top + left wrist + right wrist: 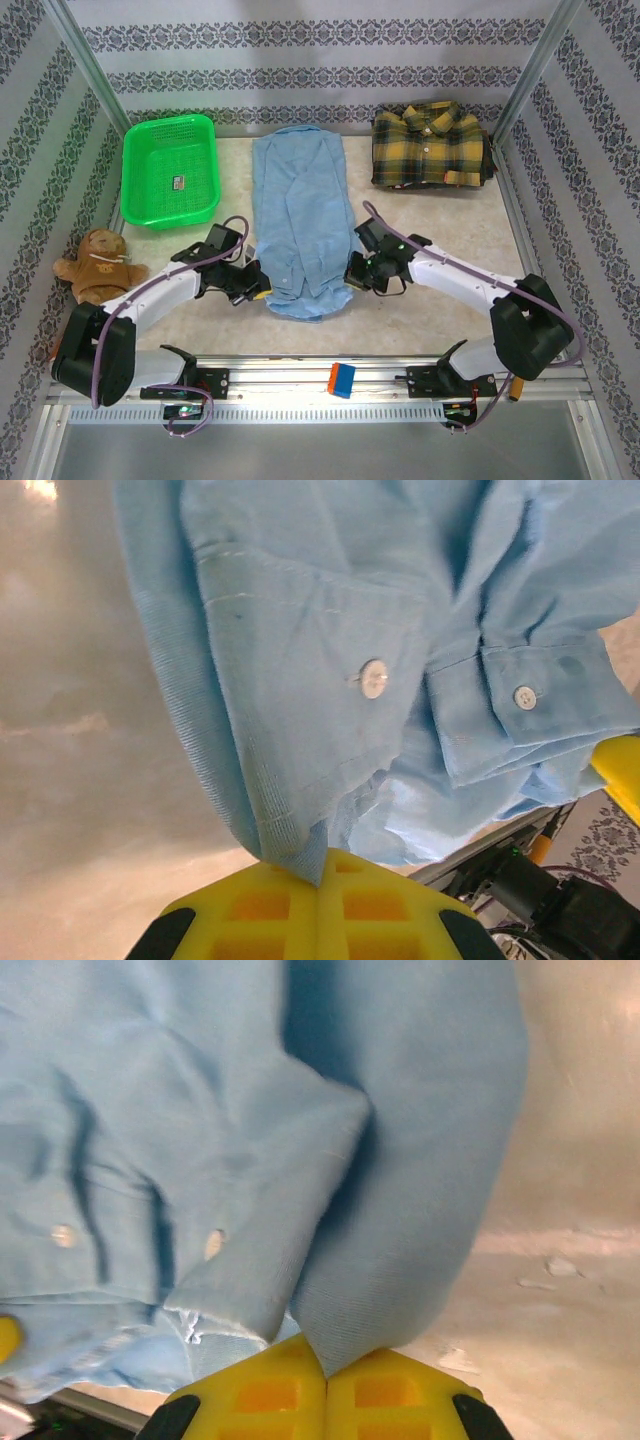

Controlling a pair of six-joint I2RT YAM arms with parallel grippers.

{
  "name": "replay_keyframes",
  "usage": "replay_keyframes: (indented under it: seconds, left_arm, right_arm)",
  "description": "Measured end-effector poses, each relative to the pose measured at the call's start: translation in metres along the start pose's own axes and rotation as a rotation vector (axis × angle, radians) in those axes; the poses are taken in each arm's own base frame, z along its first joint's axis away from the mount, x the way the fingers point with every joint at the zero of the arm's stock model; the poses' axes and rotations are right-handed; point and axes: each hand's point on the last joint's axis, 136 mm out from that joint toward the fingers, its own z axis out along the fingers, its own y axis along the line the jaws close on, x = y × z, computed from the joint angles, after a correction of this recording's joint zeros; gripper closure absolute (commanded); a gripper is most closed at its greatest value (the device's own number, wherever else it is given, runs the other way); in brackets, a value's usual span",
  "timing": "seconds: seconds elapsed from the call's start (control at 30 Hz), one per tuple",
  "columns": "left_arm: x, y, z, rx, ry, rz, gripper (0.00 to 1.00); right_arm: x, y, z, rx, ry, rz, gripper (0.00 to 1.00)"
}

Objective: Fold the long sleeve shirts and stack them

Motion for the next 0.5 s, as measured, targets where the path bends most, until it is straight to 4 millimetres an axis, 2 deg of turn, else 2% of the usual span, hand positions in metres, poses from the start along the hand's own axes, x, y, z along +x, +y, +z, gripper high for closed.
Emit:
replay_keyframes:
  seconds: [0.1, 0.3, 0.5]
  left_arm:
    - [-0.009, -0.012, -0.008, 0.021, -0.025, 0.009, 1.0]
    - [-0.042, -0.037, -0.033, 0.073, -0.127, 0.01, 1.0]
    - [-0.07, -0.042, -0.046, 0.078, -0.201, -0.021, 1.0]
  right_arm:
    - [-0.017, 0.022, -0.017, -0.055, -0.033, -0.014, 1.0]
    - [-0.054, 0.055, -0.044, -0.131, -0.089, -0.041, 1.0]
    - [-0.093, 0.078, -0.056, -0.144, -0.128, -0.081, 1.0]
